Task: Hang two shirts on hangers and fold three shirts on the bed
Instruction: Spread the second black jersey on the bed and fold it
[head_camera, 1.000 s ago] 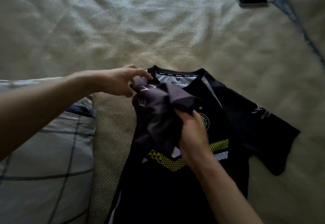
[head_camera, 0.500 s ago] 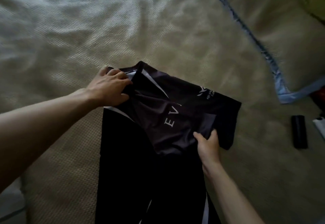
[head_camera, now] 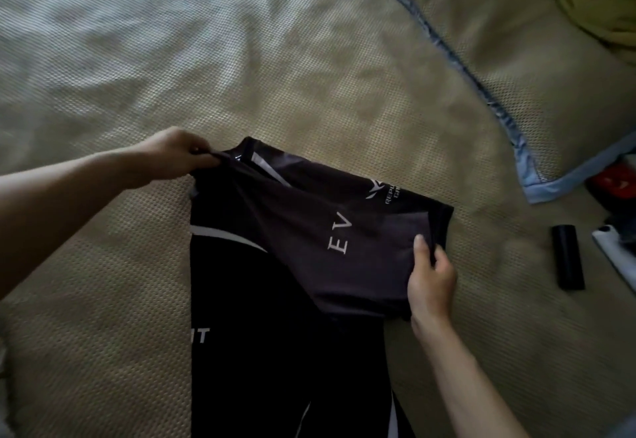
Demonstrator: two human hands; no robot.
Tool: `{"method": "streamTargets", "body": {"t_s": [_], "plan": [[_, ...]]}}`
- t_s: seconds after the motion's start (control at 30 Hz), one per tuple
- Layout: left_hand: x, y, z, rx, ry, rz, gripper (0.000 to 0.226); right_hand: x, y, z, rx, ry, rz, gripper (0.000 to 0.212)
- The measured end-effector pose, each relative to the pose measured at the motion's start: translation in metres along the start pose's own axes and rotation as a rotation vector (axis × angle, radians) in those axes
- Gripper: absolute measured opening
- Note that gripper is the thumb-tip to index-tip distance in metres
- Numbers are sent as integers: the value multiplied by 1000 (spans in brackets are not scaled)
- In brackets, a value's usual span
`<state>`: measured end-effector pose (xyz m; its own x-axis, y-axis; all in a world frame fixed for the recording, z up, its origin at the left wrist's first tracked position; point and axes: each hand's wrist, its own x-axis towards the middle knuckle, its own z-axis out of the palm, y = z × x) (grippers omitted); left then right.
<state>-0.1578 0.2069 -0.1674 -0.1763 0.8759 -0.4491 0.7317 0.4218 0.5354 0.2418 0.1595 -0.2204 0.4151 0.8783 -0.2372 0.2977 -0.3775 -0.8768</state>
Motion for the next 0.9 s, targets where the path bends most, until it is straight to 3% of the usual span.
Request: {"method": "streamTargets", "body": {"t_s": [0.13, 0.27, 0.43, 0.6, 0.73, 0.9], "plan": [[8, 14, 0, -168, 48, -75, 14, 35, -10, -12, -27, 67, -42, 36], [23, 29, 16, -176, 166, -115, 21, 66, -5, -17, -107, 37, 67, 41], [22, 41, 47, 118, 292, -64, 58, 63, 6, -25, -156, -134, 158, 41], [-17, 49, 71, 311, 344, 184, 46, 35, 32, -52, -160, -227, 120, 52], [-59, 53, 102, 371, 248, 335, 29, 22, 40, -69, -51, -201, 138, 38], [-133, 66, 151, 319, 0, 523, 13, 13, 51, -80, -140, -80, 87, 23]]}}
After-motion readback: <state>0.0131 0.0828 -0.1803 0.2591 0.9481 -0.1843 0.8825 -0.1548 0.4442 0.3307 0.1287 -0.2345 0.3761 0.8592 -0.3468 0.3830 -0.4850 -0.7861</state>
